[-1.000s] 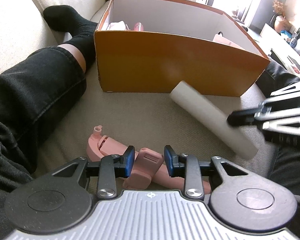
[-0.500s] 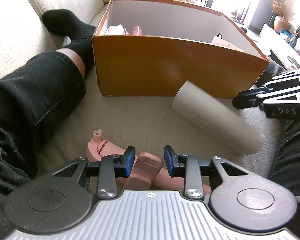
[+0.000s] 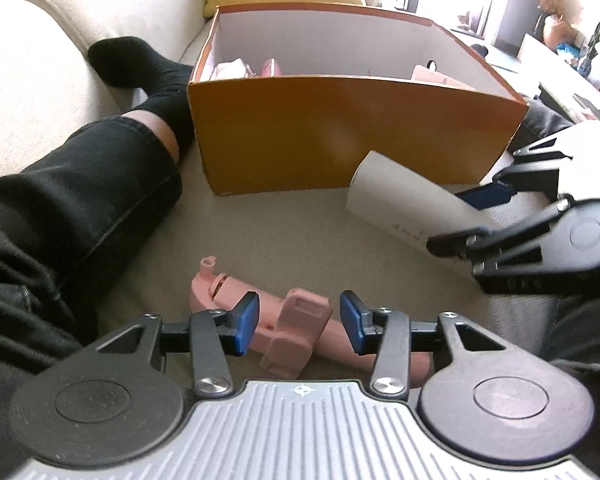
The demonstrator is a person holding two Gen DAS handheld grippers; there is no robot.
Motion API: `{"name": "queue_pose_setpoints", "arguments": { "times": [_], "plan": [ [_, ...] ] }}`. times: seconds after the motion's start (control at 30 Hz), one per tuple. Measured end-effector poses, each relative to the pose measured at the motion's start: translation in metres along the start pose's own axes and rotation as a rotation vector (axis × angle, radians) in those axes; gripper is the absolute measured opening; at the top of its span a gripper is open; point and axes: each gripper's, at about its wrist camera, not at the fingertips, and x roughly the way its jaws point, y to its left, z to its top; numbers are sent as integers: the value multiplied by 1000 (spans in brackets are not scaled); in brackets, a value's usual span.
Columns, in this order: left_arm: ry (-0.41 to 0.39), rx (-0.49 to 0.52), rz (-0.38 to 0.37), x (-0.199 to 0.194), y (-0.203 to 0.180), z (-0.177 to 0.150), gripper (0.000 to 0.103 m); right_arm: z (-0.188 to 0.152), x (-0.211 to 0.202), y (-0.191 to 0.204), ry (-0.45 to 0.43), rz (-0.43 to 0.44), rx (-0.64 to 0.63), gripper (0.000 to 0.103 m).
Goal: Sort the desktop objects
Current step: 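Lift the pink fan with the left gripper while the right gripper lifts the white cylinder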
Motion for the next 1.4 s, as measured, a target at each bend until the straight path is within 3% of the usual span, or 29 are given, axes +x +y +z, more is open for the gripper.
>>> {"name": "queue_pose_setpoints", "arguments": {
  "times": [0.27, 0.4, 0.67, 0.83, 1.2, 1.4],
  "plan": [
    [25, 37, 14, 13, -7, -1, 52, 5, 6, -7, -9, 14, 25, 32],
    [32, 51, 27, 16, -8, 2, 37, 2, 5, -9, -20, 21, 37, 31],
    [-8, 40, 34, 3, -6, 4, 33, -3, -12, -10, -30, 49, 60, 29],
    [-28, -2, -16, -8, -1, 6, 32, -7, -38, -16, -52, 87, 106, 29],
    [-164, 14, -102, -57, -6, 33, 32, 7, -108, -44, -156, 122, 228, 29],
    [-251, 76, -145, -86, -9, 67, 32, 31, -135, -77, -233, 81, 307, 29]
  ]
}}
